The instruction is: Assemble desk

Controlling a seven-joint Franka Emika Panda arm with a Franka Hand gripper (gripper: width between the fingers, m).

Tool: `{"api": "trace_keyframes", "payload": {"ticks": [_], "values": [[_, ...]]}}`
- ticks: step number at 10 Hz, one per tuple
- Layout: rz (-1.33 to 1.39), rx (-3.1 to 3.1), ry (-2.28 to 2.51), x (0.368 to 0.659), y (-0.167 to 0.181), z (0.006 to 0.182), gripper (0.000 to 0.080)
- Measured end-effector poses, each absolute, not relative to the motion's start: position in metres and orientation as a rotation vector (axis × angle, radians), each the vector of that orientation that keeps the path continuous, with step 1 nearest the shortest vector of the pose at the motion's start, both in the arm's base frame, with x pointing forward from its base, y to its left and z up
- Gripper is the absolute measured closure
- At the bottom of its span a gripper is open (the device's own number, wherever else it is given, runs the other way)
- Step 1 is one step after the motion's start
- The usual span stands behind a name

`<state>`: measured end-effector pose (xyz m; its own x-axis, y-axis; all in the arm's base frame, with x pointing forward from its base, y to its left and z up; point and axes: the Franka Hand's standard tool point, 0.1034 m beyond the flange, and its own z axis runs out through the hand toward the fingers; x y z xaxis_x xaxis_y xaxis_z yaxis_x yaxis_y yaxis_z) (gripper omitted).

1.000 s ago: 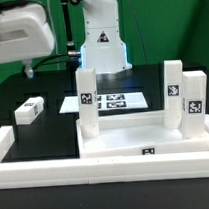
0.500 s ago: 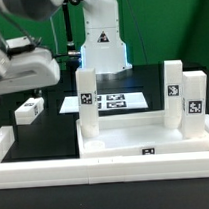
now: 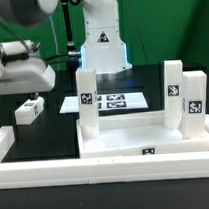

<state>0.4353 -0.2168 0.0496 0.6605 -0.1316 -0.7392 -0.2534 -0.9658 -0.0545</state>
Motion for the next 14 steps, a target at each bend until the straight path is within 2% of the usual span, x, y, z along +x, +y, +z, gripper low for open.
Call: {"api": "trace_keyframes", "payload": {"ticks": [1,3,8,10,12,14], "values": [[1.257,-2.680,0.342,0.421,-0.223,0.036,0.0151],[1.353,-2.604,0.395,0.405,-0.216,0.031,0.0151],[1.338,-2.626,0.383,0.411,-0.217,0.025,0.0151],[1.342,-2.634,0.380,0.408,-0.217,0.015,0.0151],[1.353,-2.632,0.391,0.406,-0.216,0.012,0.0151],[1.354,-2.632,0.392,0.406,-0.216,0.012,0.0419]]}}
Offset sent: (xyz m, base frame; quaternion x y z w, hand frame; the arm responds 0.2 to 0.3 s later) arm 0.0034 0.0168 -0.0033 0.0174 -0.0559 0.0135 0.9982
